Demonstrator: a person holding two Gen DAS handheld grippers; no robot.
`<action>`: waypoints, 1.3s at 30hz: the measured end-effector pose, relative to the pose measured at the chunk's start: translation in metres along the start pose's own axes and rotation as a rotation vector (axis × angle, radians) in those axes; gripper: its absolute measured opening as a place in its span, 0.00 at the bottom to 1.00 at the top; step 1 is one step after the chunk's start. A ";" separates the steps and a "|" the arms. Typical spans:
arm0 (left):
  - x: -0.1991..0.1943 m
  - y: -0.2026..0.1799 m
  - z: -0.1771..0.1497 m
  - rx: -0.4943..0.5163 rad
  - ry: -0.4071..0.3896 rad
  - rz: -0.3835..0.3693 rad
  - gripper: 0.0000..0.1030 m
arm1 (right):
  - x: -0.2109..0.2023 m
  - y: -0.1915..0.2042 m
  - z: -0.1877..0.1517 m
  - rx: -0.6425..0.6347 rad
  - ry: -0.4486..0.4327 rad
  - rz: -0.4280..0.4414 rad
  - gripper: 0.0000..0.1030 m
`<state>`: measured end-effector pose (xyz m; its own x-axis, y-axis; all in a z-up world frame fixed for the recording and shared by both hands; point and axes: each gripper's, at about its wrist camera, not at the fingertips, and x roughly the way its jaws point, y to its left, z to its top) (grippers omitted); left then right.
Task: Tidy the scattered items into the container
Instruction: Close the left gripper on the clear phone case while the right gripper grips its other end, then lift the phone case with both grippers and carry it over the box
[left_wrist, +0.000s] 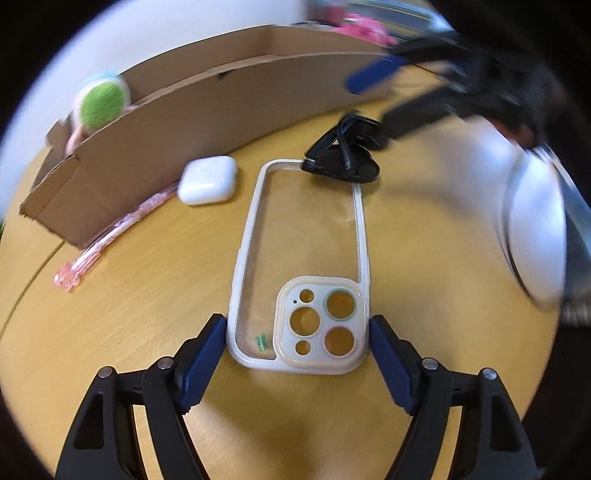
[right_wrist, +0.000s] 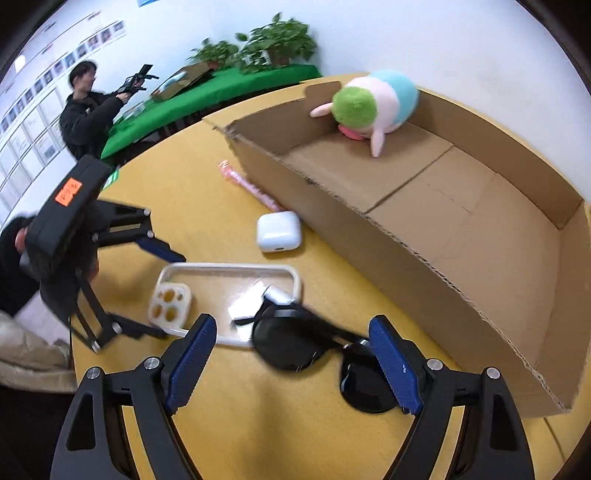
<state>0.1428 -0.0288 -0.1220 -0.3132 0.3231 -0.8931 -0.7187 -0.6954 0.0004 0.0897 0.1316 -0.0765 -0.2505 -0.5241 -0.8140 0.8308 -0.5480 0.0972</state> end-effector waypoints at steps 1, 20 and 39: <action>-0.001 -0.002 -0.004 0.036 0.003 -0.017 0.75 | 0.001 0.006 -0.001 -0.040 0.006 0.019 0.86; 0.004 -0.027 -0.017 0.467 0.071 -0.190 0.75 | 0.073 0.085 -0.015 -0.653 0.350 0.210 0.82; -0.104 -0.005 0.095 0.791 -0.065 0.033 0.75 | -0.067 0.001 0.068 -0.624 0.214 -0.018 0.81</action>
<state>0.1199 0.0025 0.0134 -0.3603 0.3642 -0.8588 -0.9284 -0.0505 0.3681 0.0735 0.1215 0.0168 -0.2160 -0.3423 -0.9144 0.9757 -0.0409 -0.2152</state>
